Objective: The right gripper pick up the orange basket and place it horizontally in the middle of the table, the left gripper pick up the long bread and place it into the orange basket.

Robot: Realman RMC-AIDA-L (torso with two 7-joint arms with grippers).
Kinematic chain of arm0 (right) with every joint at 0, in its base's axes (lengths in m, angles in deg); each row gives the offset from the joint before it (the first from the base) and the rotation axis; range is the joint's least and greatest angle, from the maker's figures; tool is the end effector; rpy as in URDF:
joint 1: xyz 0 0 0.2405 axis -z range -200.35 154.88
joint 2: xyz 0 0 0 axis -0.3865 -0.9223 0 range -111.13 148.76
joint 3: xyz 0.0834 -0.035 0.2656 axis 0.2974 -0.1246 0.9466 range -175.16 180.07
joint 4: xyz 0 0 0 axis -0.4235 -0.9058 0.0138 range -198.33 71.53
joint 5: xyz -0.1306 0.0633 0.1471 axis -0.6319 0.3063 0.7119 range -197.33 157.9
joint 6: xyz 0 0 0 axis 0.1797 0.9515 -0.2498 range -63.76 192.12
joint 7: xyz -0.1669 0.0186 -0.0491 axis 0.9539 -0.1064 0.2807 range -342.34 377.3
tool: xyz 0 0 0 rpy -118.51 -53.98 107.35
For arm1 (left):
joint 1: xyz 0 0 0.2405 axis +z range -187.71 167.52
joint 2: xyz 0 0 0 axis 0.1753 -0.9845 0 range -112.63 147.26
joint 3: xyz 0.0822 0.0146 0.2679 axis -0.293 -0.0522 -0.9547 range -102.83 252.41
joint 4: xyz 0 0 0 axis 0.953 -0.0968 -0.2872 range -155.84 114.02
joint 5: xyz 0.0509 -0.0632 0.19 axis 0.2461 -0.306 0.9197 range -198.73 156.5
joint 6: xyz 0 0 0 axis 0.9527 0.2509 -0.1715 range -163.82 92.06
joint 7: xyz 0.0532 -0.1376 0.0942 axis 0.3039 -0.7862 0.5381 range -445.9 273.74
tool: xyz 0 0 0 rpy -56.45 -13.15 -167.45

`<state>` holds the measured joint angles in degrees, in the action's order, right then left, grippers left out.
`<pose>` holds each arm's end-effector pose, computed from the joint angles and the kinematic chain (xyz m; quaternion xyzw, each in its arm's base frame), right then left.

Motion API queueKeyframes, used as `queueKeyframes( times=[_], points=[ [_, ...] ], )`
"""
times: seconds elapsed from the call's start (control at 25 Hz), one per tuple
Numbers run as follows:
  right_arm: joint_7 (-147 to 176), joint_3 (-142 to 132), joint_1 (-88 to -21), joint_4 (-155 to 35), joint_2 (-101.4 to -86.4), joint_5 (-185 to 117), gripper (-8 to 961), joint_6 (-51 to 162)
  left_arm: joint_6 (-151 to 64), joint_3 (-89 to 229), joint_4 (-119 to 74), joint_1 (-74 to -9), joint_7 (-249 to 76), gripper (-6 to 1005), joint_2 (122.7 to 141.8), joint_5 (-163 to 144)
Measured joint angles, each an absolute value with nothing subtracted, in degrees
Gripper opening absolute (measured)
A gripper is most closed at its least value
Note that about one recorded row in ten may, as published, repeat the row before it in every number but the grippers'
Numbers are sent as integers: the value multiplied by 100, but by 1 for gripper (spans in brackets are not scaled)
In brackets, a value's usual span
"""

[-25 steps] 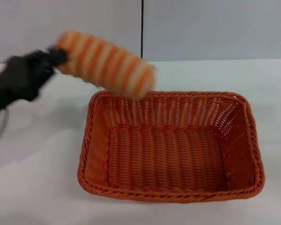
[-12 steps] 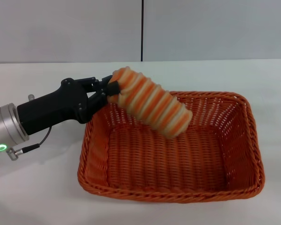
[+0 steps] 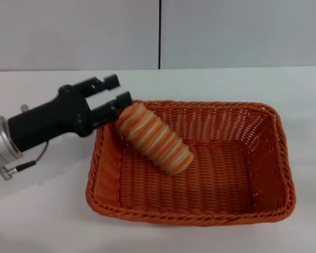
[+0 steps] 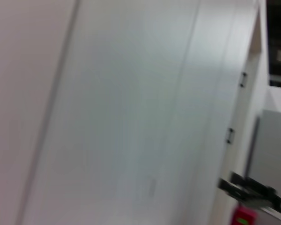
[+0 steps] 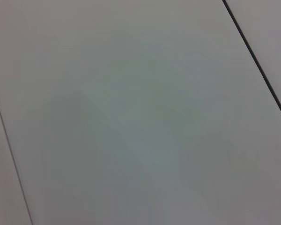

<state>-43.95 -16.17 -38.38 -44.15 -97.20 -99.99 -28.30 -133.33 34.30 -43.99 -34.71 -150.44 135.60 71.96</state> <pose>0.3592 0.3011 0.0696 -0.6921 0.2816 0.4885 0.4506 -0.2633 0.3109 -0.0309 -0.8677 -0.2004 -0.4259 0.1597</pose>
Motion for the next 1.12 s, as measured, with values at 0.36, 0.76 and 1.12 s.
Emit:
queueKeyframes(
  times=[0.36, 0.76, 1.12],
  points=[
    [-4368, -1528, -3771, -4415, -9726, -9950, 726, -2865, -13349, 4346, -3769, -3122, -13988, 769, 13574, 5870],
    [-3734, -347, -3562, -4531, -9866, -9928, 723, -3013, -13743, 5968, -2233, -2888, -11945, 859, 13589, 4963],
    [-1859, 1245, -3511, -5219, -9994, -9862, 722, -2971, -13960, 6732, -1765, -2631, -10984, 859, 13595, 4955]
  ],
)
